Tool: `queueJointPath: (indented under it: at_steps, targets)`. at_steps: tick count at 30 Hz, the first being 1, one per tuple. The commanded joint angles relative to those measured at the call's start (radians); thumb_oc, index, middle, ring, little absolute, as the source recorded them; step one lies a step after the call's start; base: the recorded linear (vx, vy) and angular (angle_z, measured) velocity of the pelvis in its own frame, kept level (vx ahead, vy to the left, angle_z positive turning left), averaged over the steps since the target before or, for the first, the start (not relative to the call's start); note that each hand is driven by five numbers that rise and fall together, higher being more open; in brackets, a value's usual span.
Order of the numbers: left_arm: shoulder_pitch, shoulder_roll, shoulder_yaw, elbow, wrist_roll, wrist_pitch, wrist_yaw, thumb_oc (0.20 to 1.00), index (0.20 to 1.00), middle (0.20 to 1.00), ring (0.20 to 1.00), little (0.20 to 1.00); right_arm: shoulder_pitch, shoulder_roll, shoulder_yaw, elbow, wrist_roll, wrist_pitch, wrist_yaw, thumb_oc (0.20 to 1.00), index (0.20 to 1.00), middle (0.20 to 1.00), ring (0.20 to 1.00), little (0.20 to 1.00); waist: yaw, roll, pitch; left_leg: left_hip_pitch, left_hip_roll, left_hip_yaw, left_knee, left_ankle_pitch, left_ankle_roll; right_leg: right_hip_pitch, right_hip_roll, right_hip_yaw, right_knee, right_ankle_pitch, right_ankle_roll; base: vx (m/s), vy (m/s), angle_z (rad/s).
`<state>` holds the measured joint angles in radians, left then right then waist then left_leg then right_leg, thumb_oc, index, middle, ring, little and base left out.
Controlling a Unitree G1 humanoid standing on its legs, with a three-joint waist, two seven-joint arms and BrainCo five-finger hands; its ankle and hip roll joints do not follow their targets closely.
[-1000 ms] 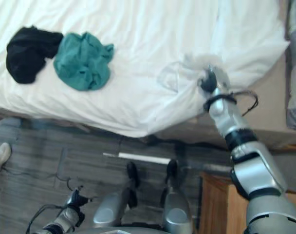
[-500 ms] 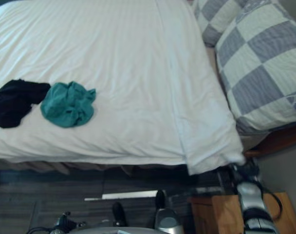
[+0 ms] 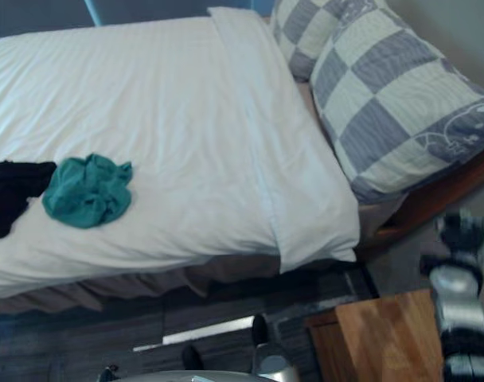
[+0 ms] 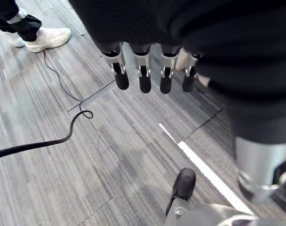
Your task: Tidy up the quilt and then pick up the clothes from the bed and put them into the laundry hamper.
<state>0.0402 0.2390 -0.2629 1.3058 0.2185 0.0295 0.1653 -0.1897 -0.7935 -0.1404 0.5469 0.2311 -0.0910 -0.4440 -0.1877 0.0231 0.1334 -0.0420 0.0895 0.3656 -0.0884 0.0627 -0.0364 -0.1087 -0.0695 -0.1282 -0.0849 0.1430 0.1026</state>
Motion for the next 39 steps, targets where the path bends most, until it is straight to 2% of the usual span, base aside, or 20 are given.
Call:
queueJointPath:
  at_steps: [1, 3, 6, 8, 11, 14, 17, 20, 21, 22, 23, 25, 26, 28, 29, 30, 31, 33, 36, 39]
  targets:
    - [-0.111, 0.049, -0.020, -0.007, -0.021, -0.007, 0.051, 1.000, 1.000, 1.000, 1.000, 1.000, -0.254, -0.027, 0.049, -0.076, -0.077, -0.070, -0.054, 0.200, 0.200, 0.200, 0.200, 0.200, 0.055, -0.044, 0.153, 0.047, 0.032, -0.041, 0.015, -0.050, -0.073, -0.036, -0.057, 0.008, 0.054, -0.081, 0.071, -0.25, -0.090, 0.13]
    - [-0.141, 0.060, -0.062, -0.039, -0.047, -0.021, 0.076, 1.000, 1.000, 1.000, 1.000, 1.000, -0.423, -0.044, 0.114, -0.099, -0.078, -0.086, -0.088, 0.200, 0.200, 0.200, 0.200, 0.200, 0.084, -0.031, 0.213, -0.052, 0.035, -0.055, 0.129, -0.077, -0.077, -0.096, -0.072, 0.001, 0.109, -0.092, 0.061, -0.16, -0.091, 0.32]
    - [-0.154, 0.062, -0.081, -0.055, -0.059, -0.032, 0.085, 1.000, 1.000, 1.000, 1.000, 1.000, -0.538, -0.043, 0.176, -0.055, -0.067, -0.089, -0.097, 0.200, 0.200, 0.200, 0.200, 0.200, 0.094, -0.010, 0.233, -0.108, 0.036, -0.057, 0.167, -0.084, -0.079, -0.151, -0.080, -0.002, 0.151, -0.100, 0.057, -0.09, -0.014, 0.16]
    - [-0.170, 0.065, -0.111, -0.078, -0.078, -0.041, 0.087, 1.000, 1.000, 1.000, 1.000, 1.000, -0.657, -0.006, 0.268, 0.036, -0.077, -0.077, -0.105, 0.200, 0.200, 0.200, 0.200, 0.200, 0.110, 0.015, 0.268, -0.179, 0.037, -0.053, 0.209, -0.087, -0.079, -0.221, -0.089, -0.003, 0.198, -0.107, 0.055, -0.13, -0.006, 0.18]
    - [-0.190, 0.064, -0.122, -0.071, -0.069, -0.036, 0.103, 1.000, 1.000, 1.000, 1.000, 1.000, -0.691, 0.040, 0.356, 0.179, -0.160, -0.034, -0.116, 0.200, 0.200, 0.200, 0.200, 0.200, 0.119, 0.031, 0.304, -0.244, 0.043, -0.049, 0.268, -0.100, -0.073, -0.283, -0.097, -0.004, 0.249, -0.118, 0.049, -0.12, 0.010, 0.05]
    - [-0.204, 0.061, -0.130, -0.074, -0.060, -0.034, 0.109, 1.000, 1.000, 1.000, 1.000, 1.000, -0.678, 0.066, 0.382, 0.298, -0.178, -0.015, -0.106, 0.200, 0.200, 0.200, 0.200, 0.200, 0.119, 0.039, 0.313, -0.282, 0.044, -0.049, 0.310, -0.116, -0.064, -0.321, -0.103, 0.000, 0.284, -0.124, 0.046, -0.06, 0.029, 0.13]
    - [-0.216, 0.055, -0.127, -0.069, -0.058, -0.030, 0.114, 1.000, 1.000, 1.000, 1.000, 1.000, -0.544, 0.143, 0.319, 0.453, -0.118, -0.008, -0.076, 0.200, 0.200, 0.200, 0.200, 0.200, 0.106, 0.039, 0.327, -0.325, 0.043, -0.054, 0.387, -0.153, -0.048, -0.369, -0.117, 0.015, 0.351, -0.132, 0.047, -0.09, 0.096, 0.03]
    - [-0.220, 0.053, -0.106, -0.050, -0.051, -0.018, 0.117, 1.000, 1.000, 1.000, 1.000, 1.000, -0.404, 0.193, 0.274, 0.459, -0.112, -0.002, -0.065, 0.200, 0.200, 0.200, 0.200, 0.200, 0.092, 0.030, 0.328, -0.316, 0.044, -0.052, 0.414, -0.177, -0.036, -0.364, -0.122, 0.021, 0.371, -0.138, 0.048, -0.03, 0.103, 0.07]
    - [-0.220, 0.052, -0.083, -0.039, -0.048, -0.011, 0.122, 1.000, 1.000, 1.000, 1.000, 1.000, -0.283, 0.232, 0.233, 0.436, -0.112, 0.002, -0.053, 0.200, 0.200, 0.200, 0.200, 0.200, 0.075, 0.014, 0.328, -0.289, 0.043, -0.053, 0.427, -0.197, -0.024, -0.341, -0.128, 0.026, 0.377, -0.138, 0.051, 0.00, 0.130, -0.01]
    - [-0.219, 0.052, -0.084, -0.039, -0.048, -0.011, 0.122, 1.000, 1.000, 1.000, 1.000, 1.000, -0.281, 0.232, 0.232, 0.434, -0.112, 0.003, -0.053, 0.200, 0.200, 0.200, 0.200, 0.200, 0.076, 0.013, 0.329, -0.288, 0.043, -0.052, 0.427, -0.197, -0.024, -0.340, -0.128, 0.026, 0.377, -0.138, 0.051, 0.07, 0.151, -0.02]
    - [-0.210, 0.050, -0.051, -0.032, -0.040, -0.004, 0.124, 1.000, 1.000, 1.000, 1.000, 1.000, -0.147, 0.275, 0.181, 0.435, -0.109, 0.008, -0.032, 0.200, 0.200, 0.200, 0.200, 0.200, 0.053, -0.007, 0.319, -0.227, 0.034, -0.044, 0.404, -0.209, -0.016, -0.290, -0.135, 0.024, 0.352, -0.127, 0.059, 0.07, 0.069, 0.01]
    - [-0.204, 0.051, -0.042, -0.033, -0.036, -0.004, 0.124, 1.000, 1.000, 1.000, 1.000, 1.000, -0.083, 0.304, 0.159, 0.441, -0.102, 0.011, -0.020, 0.200, 0.200, 0.200, 0.200, 0.200, 0.042, -0.019, 0.310, -0.182, 0.022, -0.039, 0.379, -0.207, -0.013, -0.249, -0.138, 0.020, 0.330, -0.116, 0.065, 0.11, 0.133, -0.02]
    - [-0.192, 0.054, -0.023, -0.033, -0.021, -0.003, 0.117, 1.000, 1.000, 1.000, 1.000, 1.000, 0.028, 0.356, 0.136, 0.470, -0.110, 0.025, 0.005, 0.200, 0.200, 0.200, 0.200, 0.200, 0.022, -0.038, 0.275, -0.102, -0.009, -0.034, 0.298, -0.192, -0.008, -0.179, -0.146, 0.013, 0.260, -0.081, 0.083, 0.13, 0.146, -0.09]
    - [-0.190, 0.055, -0.019, -0.031, -0.009, -0.006, 0.112, 1.000, 1.000, 1.000, 1.000, 1.000, 0.075, 0.384, 0.136, 0.503, -0.119, 0.033, 0.027, 0.209, 0.209, 0.209, 0.209, 0.209, 0.016, -0.044, 0.249, -0.068, -0.025, -0.035, 0.246, -0.179, -0.010, -0.154, -0.148, 0.005, 0.229, -0.059, 0.094, 0.12, 0.133, -0.02]
    - [-0.193, 0.064, -0.013, -0.033, -0.004, -0.004, 0.107, 1.000, 1.000, 1.000, 1.000, 1.000, 0.118, 0.432, 0.154, 0.548, -0.128, 0.045, 0.063, 1.000, 1.000, 1.000, 1.000, 1.000, 0.003, -0.060, 0.218, -0.013, -0.044, -0.025, 0.156, -0.142, -0.006, -0.136, -0.151, 0.010, 0.214, 0.025, 0.128, 0.09, 0.123, 0.04]
    - [-0.193, 0.065, -0.013, -0.033, -0.004, -0.004, 0.106, 1.000, 1.000, 1.000, 1.000, 1.000, 0.118, 0.432, 0.154, 0.548, -0.128, 0.045, 0.063, 1.000, 1.000, 1.000, 1.000, 1.000, 0.003, -0.061, 0.220, -0.009, -0.044, -0.025, 0.152, -0.140, -0.006, -0.134, -0.151, 0.010, 0.213, 0.025, 0.128, 0.05, 0.099, -0.02]
    - [-0.193, 0.073, -0.014, -0.034, 0.004, -0.007, 0.100, 1.000, 1.000, 1.000, 1.000, 1.000, 0.151, 0.462, 0.171, 0.585, -0.146, 0.052, 0.088, 1.000, 1.000, 1.000, 1.000, 1.000, 0.004, -0.057, 0.203, 0.009, -0.042, -0.035, 0.112, -0.115, -0.005, -0.130, -0.137, 0.006, 0.227, 0.012, 0.126, -0.01, 0.099, -0.11]
    - [-0.190, 0.086, -0.016, -0.034, 0.020, -0.005, 0.077, 1.000, 1.000, 1.000, 1.000, 1.000, 0.177, 0.499, 0.225, 0.672, -0.186, 0.070, 0.145, 1.000, 1.000, 1.000, 1.000, 1.000, 0.016, -0.035, 0.169, 0.053, -0.023, -0.035, 0.026, -0.068, 0.000, -0.129, -0.072, 0.004, 0.366, -0.063, 0.112, -0.03, 0.124, -0.13]
    - [-0.171, 0.089, -0.022, -0.032, 0.037, 0.000, 0.057, 1.000, 1.000, 1.000, 1.000, 1.000, 0.199, 0.527, 0.271, 0.704, -0.236, 0.082, 0.184, 1.000, 1.000, 1.000, 1.000, 1.000, 0.043, -0.029, 0.135, 0.059, -0.007, -0.034, 0.001, -0.047, 0.001, -0.103, -0.039, -0.032, 0.496, -0.131, 0.092, -0.04, 0.021, -0.20]
    - [-0.160, 0.081, -0.014, -0.031, 0.032, -0.004, 0.055, 1.000, 1.000, 1.000, 1.000, 1.000, 0.188, 0.530, 0.279, 0.682, -0.242, 0.084, 0.198, 1.000, 1.000, 1.000, 1.000, 1.000, 0.058, -0.040, 0.113, 0.054, -0.008, -0.029, 0.001, -0.050, -0.004, -0.041, -0.049, -0.057, 0.437, -0.150, 0.079, -0.01, -0.066, -0.13]
